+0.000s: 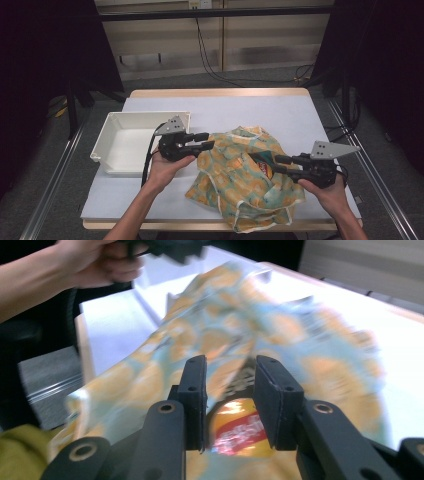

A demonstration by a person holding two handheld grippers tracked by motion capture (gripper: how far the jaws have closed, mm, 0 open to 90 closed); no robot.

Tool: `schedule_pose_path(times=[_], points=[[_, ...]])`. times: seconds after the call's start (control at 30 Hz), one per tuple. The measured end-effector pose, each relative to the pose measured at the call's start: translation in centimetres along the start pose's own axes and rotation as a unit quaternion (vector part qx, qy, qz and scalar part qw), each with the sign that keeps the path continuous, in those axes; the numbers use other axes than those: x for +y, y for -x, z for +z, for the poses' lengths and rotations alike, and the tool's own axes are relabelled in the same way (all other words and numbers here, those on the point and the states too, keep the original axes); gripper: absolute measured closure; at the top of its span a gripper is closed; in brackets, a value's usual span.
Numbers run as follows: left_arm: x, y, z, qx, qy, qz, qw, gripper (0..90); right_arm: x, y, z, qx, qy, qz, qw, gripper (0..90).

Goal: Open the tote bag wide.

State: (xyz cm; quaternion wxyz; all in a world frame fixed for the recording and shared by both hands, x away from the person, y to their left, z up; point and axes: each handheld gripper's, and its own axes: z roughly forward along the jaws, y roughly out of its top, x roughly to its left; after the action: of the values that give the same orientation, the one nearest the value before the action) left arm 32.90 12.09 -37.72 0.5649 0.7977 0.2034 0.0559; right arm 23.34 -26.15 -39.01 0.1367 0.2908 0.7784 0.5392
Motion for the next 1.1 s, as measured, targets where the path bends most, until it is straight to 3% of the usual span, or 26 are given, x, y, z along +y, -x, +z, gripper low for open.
schedule_pose_path(times=[0.1,0.13,0.27,0.33,0.37,0.4,0.53,0.63,0.67,0.7,0.73,0.77,0.8,0.83,0.9,0.93,1.0,1.1], points=[[0.0,0.7,0.2,-0.014,0.002,0.007,0.9999,66.1,0.3,0.8,-0.2,-0.014,0.001,0.005,0.9999,64.0],[0.0,1.0,0.5,-0.029,0.005,0.014,0.9995,66.1,0.4,1.2,-0.2,-0.019,0.002,0.006,0.9998,62.4],[-0.2,2.0,3.5,-0.057,-0.029,0.024,0.9977,64.3,0.9,2.5,1.0,-0.050,-0.018,0.004,0.9986,51.0],[-0.5,2.0,6.3,-0.049,-0.052,0.028,0.9970,60.3,1.1,2.9,2.0,-0.052,-0.032,-0.001,0.9981,49.5],[-0.5,2.0,6.3,-0.049,-0.052,0.028,0.9970,56.2,1.1,2.9,2.0,-0.052,-0.032,-0.001,0.9981,49.5],[-0.8,1.6,7.8,-0.037,-0.067,0.020,0.9969,50.9,1.1,3.3,2.9,-0.051,-0.043,-0.001,0.9978,48.0],[-1.4,0.5,9.3,-0.034,-0.083,0.012,0.9959,45.9,1.0,3.8,4.2,-0.053,-0.061,-0.006,0.9967,47.8],[-1.9,0.3,10.0,-0.036,-0.114,0.023,0.9925,45.9,0.8,4.5,5.2,-0.063,-0.074,-0.005,0.9953,48.0],[-2.1,0.3,10.2,-0.034,-0.123,0.025,0.9915,48.0,0.8,4.8,5.5,-0.065,-0.080,-0.005,0.9947,48.2],[-2.2,0.4,10.3,-0.038,-0.127,0.028,0.9908,56.4,0.7,5.0,5.8,-0.065,-0.083,-0.003,0.9944,49.6],[-2.2,0.5,10.4,-0.038,-0.133,0.038,0.9897,72.9,0.5,5.6,6.2,-0.069,-0.089,0.004,0.9936,53.1],[-2.2,0.8,10.4,-0.038,-0.136,0.046,0.9888,79.5,0.4,5.8,6.5,-0.075,-0.096,0.001,0.9926,53.4],[-2.2,1.0,10.4,-0.044,-0.141,0.056,0.9874,79.5,0.4,5.8,6.5,-0.075,-0.096,0.001,0.9926,53.4],[-2.2,1.4,10.3,-0.045,-0.149,0.071,0.9853,89.7,0.2,6.4,6.8,-0.072,-0.100,0.008,0.9923,64.7],[-2.2,1.6,10.2,-0.049,-0.145,0.071,0.9856,90.0,0.0,6.9,6.9,-0.073,-0.099,0.019,0.9922,76.9],[-2.1,1.9,9.8,-0.050,-0.140,0.072,0.9863,90.0,0.0,6.9,6.9,-0.073,-0.099,0.019,0.9922,76.9],[-1.8,2.8,8.4,-0.066,-0.113,0.080,0.9882,90.0,0.0,7.6,6.6,-0.068,-0.085,0.037,0.9934,88.8],[-1.3,4.2,6.4,-0.080,-0.080,0.098,0.9887,90.0,-0.1,9.1,5.9,-0.076,-0.068,0.059,0.9930,90.0]])
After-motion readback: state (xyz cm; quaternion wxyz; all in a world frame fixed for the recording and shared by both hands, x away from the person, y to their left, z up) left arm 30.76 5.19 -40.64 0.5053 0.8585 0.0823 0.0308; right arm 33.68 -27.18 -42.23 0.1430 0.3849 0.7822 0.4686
